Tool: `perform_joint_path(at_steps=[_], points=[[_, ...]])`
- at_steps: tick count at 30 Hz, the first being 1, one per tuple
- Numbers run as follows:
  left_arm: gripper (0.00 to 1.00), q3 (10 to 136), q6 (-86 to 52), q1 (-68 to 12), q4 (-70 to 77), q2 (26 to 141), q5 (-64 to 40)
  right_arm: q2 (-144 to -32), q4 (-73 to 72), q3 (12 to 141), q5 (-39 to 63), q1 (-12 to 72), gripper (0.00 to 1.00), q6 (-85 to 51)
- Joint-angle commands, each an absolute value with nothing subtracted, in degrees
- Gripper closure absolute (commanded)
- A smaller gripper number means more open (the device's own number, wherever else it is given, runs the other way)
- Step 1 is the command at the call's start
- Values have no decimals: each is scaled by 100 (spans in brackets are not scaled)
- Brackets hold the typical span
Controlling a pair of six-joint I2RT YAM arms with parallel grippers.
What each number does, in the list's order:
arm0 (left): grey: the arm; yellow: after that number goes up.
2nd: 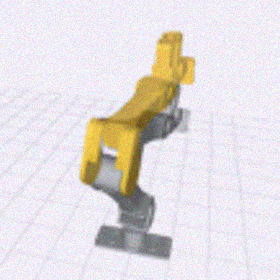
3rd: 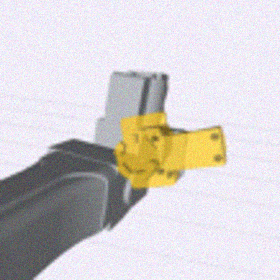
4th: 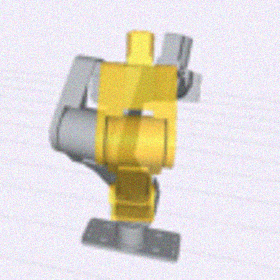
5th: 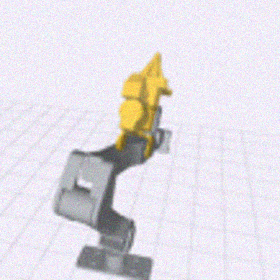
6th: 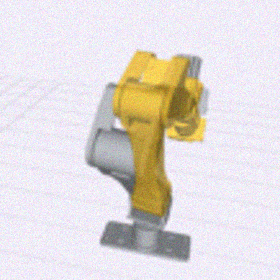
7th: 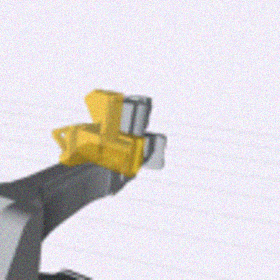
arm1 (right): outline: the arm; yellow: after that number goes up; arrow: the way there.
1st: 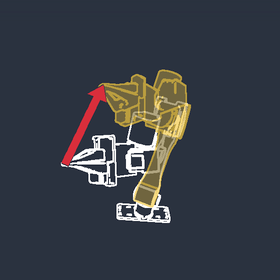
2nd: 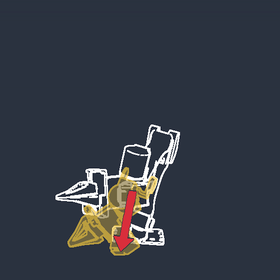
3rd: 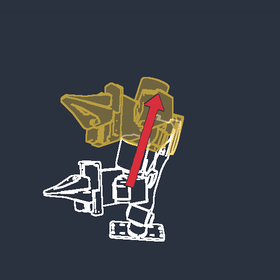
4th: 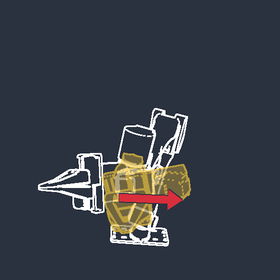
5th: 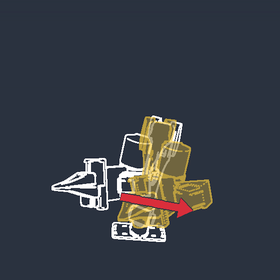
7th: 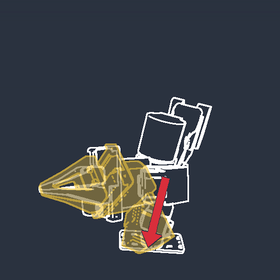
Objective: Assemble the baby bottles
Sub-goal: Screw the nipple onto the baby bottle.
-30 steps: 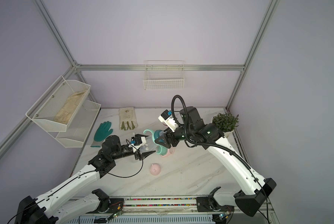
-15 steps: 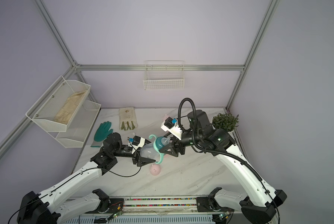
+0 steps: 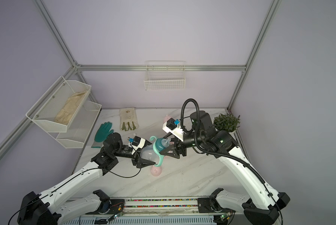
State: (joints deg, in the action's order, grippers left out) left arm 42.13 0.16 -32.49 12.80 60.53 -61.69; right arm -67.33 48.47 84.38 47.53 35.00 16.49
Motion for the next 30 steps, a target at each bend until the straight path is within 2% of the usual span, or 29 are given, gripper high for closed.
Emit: perform_joint_path(at_steps=[1,7,12,17,20,26,30], points=[[100,4731,-303,-3306,1758,6009,-5740,-6721,4405,8239,4516,3516,94,1509],[100,4898,-549,-3305,1679,6139,-5284,-6587,3964,7994,4357,3519,94,1266],[100,4851,-255,-3304,1691,6116,-5470,-6638,3799,7840,4487,3518,96,1104],[100,4752,335,-3305,1400,5816,-4731,-6689,3129,7493,4534,3522,100,414],[100,4699,712,-3299,1380,5697,-3868,-6738,2235,7189,4262,3524,100,-345],[100,4720,1507,-3305,1433,5788,-1285,-7142,1284,7045,3434,3617,100,-1428],[100,4681,2113,-3307,1778,5976,-367,-7478,442,6927,2778,3723,100,-2249]])
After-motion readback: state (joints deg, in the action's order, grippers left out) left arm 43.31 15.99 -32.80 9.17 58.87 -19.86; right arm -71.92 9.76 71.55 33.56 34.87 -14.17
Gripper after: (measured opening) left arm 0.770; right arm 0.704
